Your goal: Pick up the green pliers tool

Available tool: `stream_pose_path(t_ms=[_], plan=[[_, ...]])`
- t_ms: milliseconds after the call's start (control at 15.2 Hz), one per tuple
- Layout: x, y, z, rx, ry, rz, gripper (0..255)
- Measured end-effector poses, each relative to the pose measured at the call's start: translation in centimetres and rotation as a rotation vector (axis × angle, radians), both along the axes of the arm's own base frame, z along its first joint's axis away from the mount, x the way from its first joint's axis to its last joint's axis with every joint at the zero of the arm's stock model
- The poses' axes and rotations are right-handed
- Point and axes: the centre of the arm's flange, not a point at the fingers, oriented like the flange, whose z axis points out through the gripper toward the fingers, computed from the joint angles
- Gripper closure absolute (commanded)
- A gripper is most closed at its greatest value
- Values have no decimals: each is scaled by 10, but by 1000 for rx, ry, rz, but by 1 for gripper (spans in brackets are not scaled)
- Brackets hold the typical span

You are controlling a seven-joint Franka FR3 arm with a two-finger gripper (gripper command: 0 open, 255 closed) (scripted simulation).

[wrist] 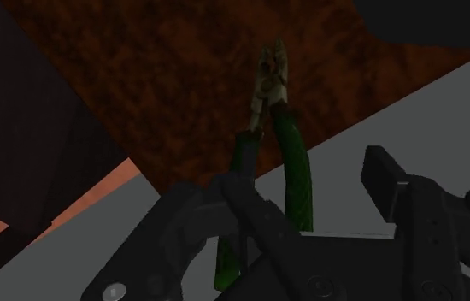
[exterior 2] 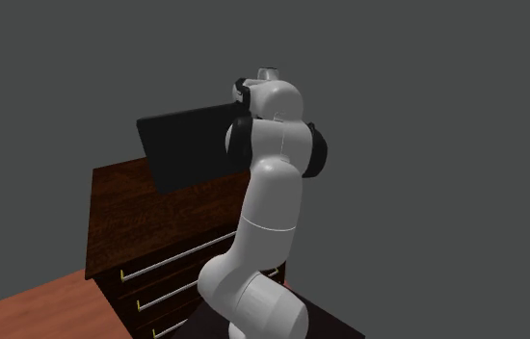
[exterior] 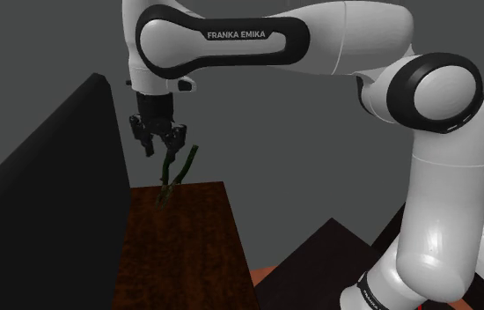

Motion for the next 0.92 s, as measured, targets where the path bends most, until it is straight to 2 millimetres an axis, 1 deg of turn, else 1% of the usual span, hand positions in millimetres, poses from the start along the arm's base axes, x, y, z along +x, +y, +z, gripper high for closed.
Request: stream_pose_path(t_ms=[132,264,528,594,726,858,924], plan=[[-2,-6,-8,2,-1,-2,255],[-11,-8,-15,-4,8,-4,255],[-15,-10,-14,-25,42,-2,255],[-16,-10,-14,-25,42,-1,0],[-17,-13,-18,-24,39,-16,0],[-22,-25,-31,-21,31,-68,0],[-26,-34,-41,-20,28,-101,0]])
